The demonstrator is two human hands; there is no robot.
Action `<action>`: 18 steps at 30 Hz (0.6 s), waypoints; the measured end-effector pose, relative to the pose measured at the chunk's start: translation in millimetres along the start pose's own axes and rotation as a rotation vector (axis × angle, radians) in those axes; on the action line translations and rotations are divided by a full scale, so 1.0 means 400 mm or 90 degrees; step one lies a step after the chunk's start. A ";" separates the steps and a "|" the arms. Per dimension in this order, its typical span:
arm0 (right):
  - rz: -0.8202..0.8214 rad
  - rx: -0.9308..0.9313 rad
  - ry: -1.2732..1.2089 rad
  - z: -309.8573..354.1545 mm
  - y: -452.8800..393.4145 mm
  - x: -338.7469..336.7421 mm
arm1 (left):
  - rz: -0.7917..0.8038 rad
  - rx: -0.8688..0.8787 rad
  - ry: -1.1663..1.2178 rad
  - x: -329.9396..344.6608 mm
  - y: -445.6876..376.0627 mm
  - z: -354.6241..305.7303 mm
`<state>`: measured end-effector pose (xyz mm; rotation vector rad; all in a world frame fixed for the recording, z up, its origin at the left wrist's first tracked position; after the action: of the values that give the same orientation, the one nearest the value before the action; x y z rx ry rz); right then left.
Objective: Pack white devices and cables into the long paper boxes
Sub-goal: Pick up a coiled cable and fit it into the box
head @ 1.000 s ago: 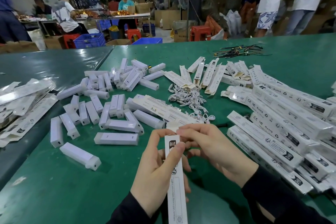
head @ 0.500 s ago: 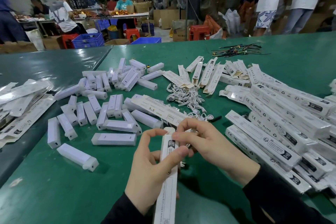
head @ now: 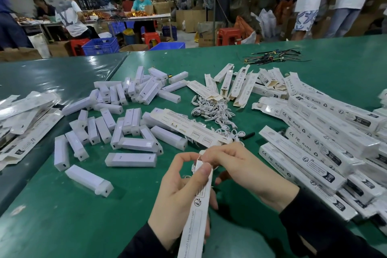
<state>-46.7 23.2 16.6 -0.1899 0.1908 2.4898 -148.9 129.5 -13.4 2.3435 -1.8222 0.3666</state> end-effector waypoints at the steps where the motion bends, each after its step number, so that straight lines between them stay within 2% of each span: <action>1: 0.010 0.007 0.006 0.001 0.002 -0.001 | 0.003 0.000 -0.003 0.003 0.000 0.002; 3: 0.003 0.007 -0.011 0.005 0.003 -0.002 | 0.003 0.005 -0.004 0.004 0.000 0.000; 7: -0.091 0.012 -0.109 -0.001 -0.005 -0.010 | -0.016 0.016 0.003 0.002 0.000 -0.009; 14: 0.002 0.028 -0.159 -0.008 -0.003 -0.005 | -0.024 0.030 -0.019 0.002 0.000 -0.005; 18: -0.053 0.057 -0.208 -0.013 -0.007 -0.016 | -0.025 0.049 -0.049 -0.001 -0.004 0.002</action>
<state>-39.6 20.9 12.6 0.2404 0.1522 2.3834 -147.4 130.2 -14.1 2.4730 -1.8243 0.3529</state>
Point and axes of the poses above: each hand's wrist, its own y-axis away from the middle knuckle, its own x-axis out of the palm, z = x × y, the point moved 1 cm from there along -y, towards the middle knuckle, and after that the axes turned 2 degrees about x, right-handed, at the moved point
